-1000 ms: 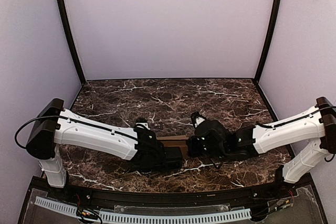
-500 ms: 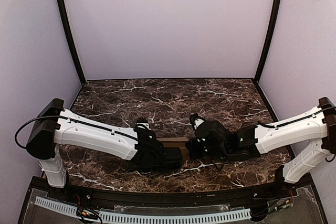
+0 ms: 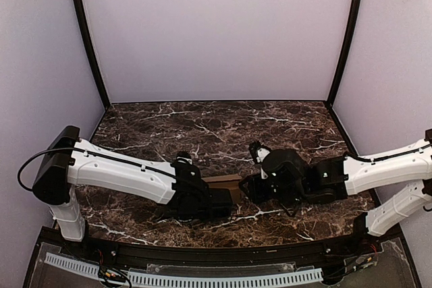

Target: Fold the paper box

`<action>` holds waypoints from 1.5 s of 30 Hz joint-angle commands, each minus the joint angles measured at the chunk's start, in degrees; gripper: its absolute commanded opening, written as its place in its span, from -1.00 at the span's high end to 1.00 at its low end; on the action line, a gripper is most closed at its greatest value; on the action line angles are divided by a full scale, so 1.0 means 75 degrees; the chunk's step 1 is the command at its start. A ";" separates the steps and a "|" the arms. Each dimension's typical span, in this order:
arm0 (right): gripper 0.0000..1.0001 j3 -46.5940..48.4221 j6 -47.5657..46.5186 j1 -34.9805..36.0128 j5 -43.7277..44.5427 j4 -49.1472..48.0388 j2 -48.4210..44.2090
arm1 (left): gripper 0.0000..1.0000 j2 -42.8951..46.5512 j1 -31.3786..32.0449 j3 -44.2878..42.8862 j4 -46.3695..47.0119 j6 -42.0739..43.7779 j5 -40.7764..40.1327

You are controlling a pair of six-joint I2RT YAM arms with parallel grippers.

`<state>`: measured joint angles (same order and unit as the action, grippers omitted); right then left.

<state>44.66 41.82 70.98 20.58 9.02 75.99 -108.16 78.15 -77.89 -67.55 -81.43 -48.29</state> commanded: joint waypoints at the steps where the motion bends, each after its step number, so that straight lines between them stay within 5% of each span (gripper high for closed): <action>1: 0.30 -0.0117 -0.0146 0.0070 0.0035 0.0164 -0.0327 | 0.22 0.0353 0.0016 -0.0064 -0.0008 0.0479 0.0859; 27: 0.21 0.1241 -0.1149 -0.0085 -0.0190 0.0407 -0.0058 | -0.69 0.2544 0.0015 0.1672 0.2699 0.3052 0.2239; 41: 0.36 0.1100 -0.1003 -0.0299 -0.0814 -0.0287 0.0463 | -0.66 0.3776 0.0014 0.2607 0.4196 0.4566 0.3217; 45: 0.49 0.1005 -0.0963 -0.0332 -0.0902 -0.0429 0.0597 | -0.08 0.4505 0.0011 0.3079 0.5152 0.5030 0.3403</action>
<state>52.86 34.57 68.97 15.00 8.95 79.50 -80.03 78.17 -57.65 -36.12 -49.23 -25.39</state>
